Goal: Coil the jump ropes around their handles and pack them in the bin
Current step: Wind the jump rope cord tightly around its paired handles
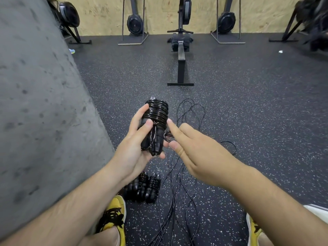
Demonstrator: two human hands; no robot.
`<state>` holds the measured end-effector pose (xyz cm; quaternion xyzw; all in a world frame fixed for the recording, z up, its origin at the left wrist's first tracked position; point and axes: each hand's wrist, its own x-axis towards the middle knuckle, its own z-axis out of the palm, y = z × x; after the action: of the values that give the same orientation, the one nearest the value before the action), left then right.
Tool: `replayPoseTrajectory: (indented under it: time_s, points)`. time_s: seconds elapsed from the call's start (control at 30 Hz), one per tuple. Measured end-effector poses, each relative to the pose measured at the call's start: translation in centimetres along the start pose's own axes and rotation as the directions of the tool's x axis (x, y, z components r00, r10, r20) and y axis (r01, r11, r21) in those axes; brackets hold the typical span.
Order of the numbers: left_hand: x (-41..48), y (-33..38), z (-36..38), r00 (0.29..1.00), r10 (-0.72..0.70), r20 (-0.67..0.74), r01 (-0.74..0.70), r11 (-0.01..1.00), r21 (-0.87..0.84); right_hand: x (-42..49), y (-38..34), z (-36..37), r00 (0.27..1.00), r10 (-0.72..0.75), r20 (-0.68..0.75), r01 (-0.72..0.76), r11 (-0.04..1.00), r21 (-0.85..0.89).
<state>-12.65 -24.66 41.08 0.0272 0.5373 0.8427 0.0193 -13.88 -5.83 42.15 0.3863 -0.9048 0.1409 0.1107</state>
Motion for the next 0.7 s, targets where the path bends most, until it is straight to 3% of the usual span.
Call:
replayPoseTrajectory:
  time_s: [0.07, 0.13, 0.3, 0.4, 0.5, 0.7]
  points:
    - [-0.1, -0.3, 0.1, 1.0, -0.002, 0.004, 0.002, 1.0, 0.004, 0.0, 0.0, 0.6, 0.997, -0.02, -0.07, 0.01, 0.99, -0.137]
    - [-0.3, -0.5, 0.3, 1.0, -0.007, -0.003, 0.007, 1.0, 0.008, -0.1, -0.4, 1.4, 0.993, -0.022, -0.119, 0.002, 0.987, -0.162]
    - [-0.6, -0.6, 0.7, 0.999, 0.018, -0.035, -0.017, 0.999, 0.028, -0.2, -2.6, 3.1, 0.98, 0.06, -0.191, -0.063, 0.998, -0.01]
    - [-0.7, -0.7, 0.7, 0.999, 0.017, -0.042, -0.015, 0.999, 0.029, -0.4, -3.3, 3.6, 0.952, 0.184, -0.245, -0.133, 0.968, 0.212]
    - [-0.6, -0.6, 0.7, 0.998, 0.022, -0.054, -0.021, 0.999, 0.029, -0.5, -4.3, 3.9, 0.953, 0.237, -0.192, -0.153, 0.916, 0.371]
    - [0.0, -0.2, 0.3, 0.993, 0.068, -0.1, -0.067, 0.998, 0.014, -0.5, -4.6, 3.6, 0.996, 0.075, -0.056, -0.047, 0.922, 0.383]
